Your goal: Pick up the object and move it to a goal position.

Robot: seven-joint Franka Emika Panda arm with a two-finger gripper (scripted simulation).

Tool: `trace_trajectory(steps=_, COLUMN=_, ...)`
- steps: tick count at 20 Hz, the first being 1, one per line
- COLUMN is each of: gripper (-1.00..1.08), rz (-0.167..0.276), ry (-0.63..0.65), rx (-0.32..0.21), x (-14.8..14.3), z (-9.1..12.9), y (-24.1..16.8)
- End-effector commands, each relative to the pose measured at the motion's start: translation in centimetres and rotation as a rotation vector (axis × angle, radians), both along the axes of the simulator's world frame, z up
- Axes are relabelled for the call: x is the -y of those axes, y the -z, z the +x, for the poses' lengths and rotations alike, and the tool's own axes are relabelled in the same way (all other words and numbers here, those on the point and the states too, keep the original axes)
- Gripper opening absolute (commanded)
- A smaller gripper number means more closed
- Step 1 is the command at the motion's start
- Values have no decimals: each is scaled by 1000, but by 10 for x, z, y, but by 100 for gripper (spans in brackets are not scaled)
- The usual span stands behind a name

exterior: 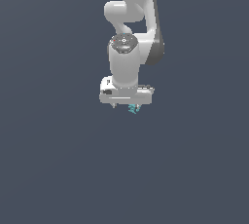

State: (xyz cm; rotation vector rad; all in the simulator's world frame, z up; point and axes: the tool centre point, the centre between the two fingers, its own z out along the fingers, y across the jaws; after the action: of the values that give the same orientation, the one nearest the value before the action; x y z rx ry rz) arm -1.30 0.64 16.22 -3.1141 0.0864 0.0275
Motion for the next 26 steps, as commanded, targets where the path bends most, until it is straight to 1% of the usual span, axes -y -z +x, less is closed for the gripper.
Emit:
trace_trajectory(steps=1, gripper=100, rz=-2, ry=20, rx=0, x=-3, z=-4, y=4)
trace_trajectory(steps=8, gripper=100, rz=-9, ry=113, rx=1, x=-15, z=-21, y=20)
trace_trajectory(steps=19, gripper=100, rz=-23, ry=331, rx=6, x=-38, z=-65, y=53)
trace_trajectory(steps=26, gripper=100, rz=-28, ry=426, rx=9, x=-46, z=-86, y=66)
